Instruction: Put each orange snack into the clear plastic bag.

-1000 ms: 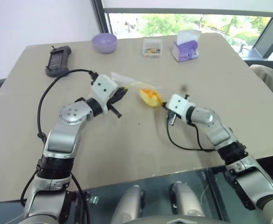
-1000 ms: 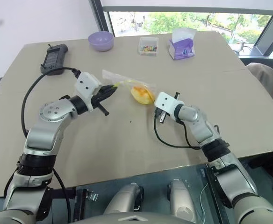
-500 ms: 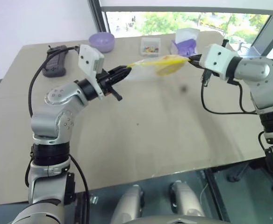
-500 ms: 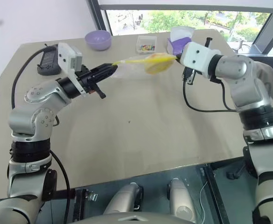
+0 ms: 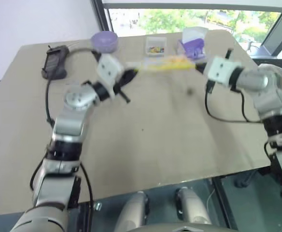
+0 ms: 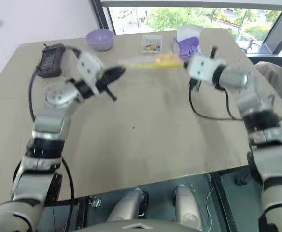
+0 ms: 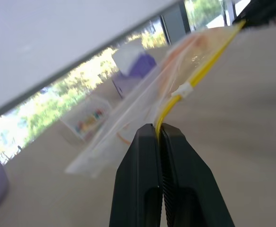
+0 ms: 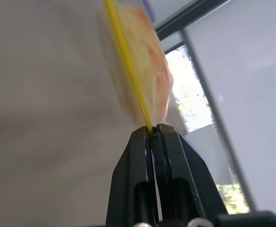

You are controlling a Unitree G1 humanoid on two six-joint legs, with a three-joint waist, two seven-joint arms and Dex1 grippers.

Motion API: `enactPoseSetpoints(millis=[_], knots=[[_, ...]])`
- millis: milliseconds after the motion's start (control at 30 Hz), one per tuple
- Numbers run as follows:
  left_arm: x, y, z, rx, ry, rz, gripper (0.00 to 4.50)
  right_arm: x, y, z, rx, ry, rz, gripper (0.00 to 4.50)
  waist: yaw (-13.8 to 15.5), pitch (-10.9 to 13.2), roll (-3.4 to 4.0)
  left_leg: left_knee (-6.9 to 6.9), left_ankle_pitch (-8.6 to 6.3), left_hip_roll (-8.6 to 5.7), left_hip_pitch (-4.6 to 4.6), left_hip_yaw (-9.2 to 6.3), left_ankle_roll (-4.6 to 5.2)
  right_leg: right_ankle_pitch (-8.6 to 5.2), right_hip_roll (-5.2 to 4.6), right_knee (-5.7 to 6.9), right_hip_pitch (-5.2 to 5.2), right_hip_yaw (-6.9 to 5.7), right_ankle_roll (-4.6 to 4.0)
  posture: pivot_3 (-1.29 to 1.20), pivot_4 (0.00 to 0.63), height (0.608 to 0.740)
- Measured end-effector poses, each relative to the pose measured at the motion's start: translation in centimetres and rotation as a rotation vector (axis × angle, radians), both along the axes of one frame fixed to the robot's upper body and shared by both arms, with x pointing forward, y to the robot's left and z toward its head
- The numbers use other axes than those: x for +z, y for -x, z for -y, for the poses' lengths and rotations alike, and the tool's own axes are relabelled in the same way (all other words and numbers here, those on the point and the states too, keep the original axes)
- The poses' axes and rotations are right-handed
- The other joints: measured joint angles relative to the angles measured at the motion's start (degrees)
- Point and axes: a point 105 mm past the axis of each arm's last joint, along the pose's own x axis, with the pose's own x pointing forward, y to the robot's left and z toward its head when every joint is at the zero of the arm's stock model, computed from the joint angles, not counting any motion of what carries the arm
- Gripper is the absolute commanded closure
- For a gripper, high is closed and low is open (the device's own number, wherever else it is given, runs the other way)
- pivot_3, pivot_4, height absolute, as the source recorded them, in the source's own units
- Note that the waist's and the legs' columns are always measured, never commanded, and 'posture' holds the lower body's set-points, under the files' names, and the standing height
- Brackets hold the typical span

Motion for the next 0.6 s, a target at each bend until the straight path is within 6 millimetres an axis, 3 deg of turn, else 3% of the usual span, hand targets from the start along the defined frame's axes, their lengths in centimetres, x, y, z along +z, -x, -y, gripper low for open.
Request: enactPoseSetpoints(millis=[33,67,167,200,300,433,600], knots=[[-0.5,0.1,0.0,-0.001,-0.005,-0.01,4.5,-0.5,0.1,0.0,-0.001,0.001,-0.013,4.4,0.0,0.0,0.01,0.02,0.0,0.0,-0.09,0.0,0.0,0.0,0.02,0.0,-0.09,-0.01,0.0,0.0,0.15,0.74],[-2.4,0.9,0.1,-0.007,-0.033,-0.047,4.5,-2.7,0.9,0.0,-0.007,0.002,-0.069,4.4,0.1,0.0,0.01,0.19,0.0,-0.01,-0.38,-0.05,0.01,0.0,0.04,0.0,-0.38,-0.06,0.0,0.0,0.15,0.74],[-5.2,2.6,-0.2,0.003,-0.072,-0.087,4.5,-7.1,3.5,-0.5,-0.021,-0.022,-0.199,3.49,0.2,0.0,0.03,0.53,0.0,-0.02,-0.59,-0.06,0.01,0.0,0.05,0.11,-0.55,-0.08,0.01,0.0,0.15,0.74],[-5.5,2.7,-0.3,0.006,-0.079,-0.09,4.5,-7.4,3.9,-0.6,-0.034,-0.06,-0.213,3.08,0.3,0.1,0.09,0.74,0.0,-0.02,-0.59,-0.05,0.01,0.02,0.06,0.26,-0.53,-0.07,0.02,0.0,0.15,0.74],[-4.2,3.0,0.2,-0.011,-0.072,-0.044,4.5,-5.9,5.0,-1.6,-0.014,-0.134,-0.223,1.64,0.4,0.1,0.11,0.95,-0.16,-0.05,-0.1,-0.1,0.3,0.12,0.07,0.46,0.13,-0.13,0.05,0.0,0.15,0.74],[-3.1,3.1,-0.1,-0.01,-0.055,-0.017,4.5,-2.9,6.4,-2.8,0.058,-0.21,-0.218,1.64,0.4,0.3,0.23,0.91,-0.19,0.16,1.45,-0.26,0.34,0.08,0.32,0.04,1.83,-0.36,0.08,0.0,0.15,0.74],[-2.3,3.1,0.2,-0.033,-0.04,-0.002,4.5,0.7,7.3,-7.3,0.204,-0.265,-0.153,1.64,0.1,0.2,0.22,0.92,-0.18,0.24,1.49,-0.42,0.32,0.15,0.41,0.05,1.87,-0.52,-0.01,0.0,0.15,0.74]])
